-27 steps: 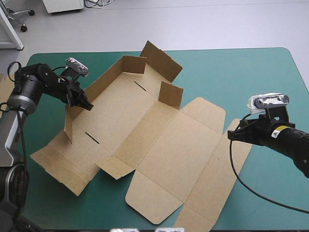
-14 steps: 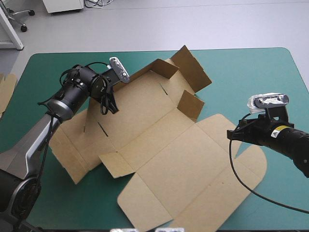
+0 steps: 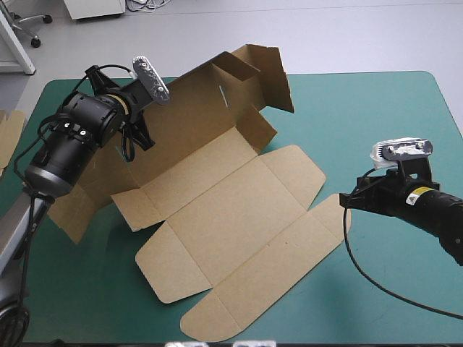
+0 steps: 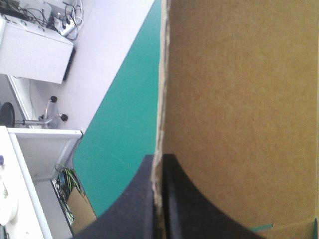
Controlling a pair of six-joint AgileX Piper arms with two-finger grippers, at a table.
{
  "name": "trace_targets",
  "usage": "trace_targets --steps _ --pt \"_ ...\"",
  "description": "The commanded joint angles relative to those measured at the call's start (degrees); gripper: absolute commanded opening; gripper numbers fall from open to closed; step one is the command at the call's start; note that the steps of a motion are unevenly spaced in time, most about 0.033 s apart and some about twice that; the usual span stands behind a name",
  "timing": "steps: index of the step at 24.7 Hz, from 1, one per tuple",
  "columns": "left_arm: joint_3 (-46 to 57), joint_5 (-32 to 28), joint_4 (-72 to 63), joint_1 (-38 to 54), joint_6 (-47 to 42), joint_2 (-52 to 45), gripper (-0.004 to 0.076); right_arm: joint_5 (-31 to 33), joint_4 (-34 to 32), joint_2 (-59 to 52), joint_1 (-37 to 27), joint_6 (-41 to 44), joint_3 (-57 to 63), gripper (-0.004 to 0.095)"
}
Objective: Fold the box
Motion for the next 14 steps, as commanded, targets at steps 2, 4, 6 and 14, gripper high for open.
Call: trace_targets --steps 2,4,6,14 --pt "-2.06 -4.16 0.36 -5.50 -0.24 -4.13 -0.0014 -3.46 0.87 -0.46 -0.49 -0.51 -1.65 -0.0032" --pt "-1.47 -3.00 0.49 -10.60 -0.13 -4.13 -0.0014 -3.08 1.01 -0.46 -0.49 -0.51 -1.65 -0.0032" --pt "-0.04 -2.46 1.79 -14.09 -0.13 -4.13 -0.0014 -2.86 1.30 -0.46 -0.49 -0.51 -1.65 -0.0032" --pt "16.06 -2.42 15.25 -18.66 -6.41 -9.98 -0.0014 -2.77 1.85 -0.46 -0.49 -0.51 -1.65 -0.0032"
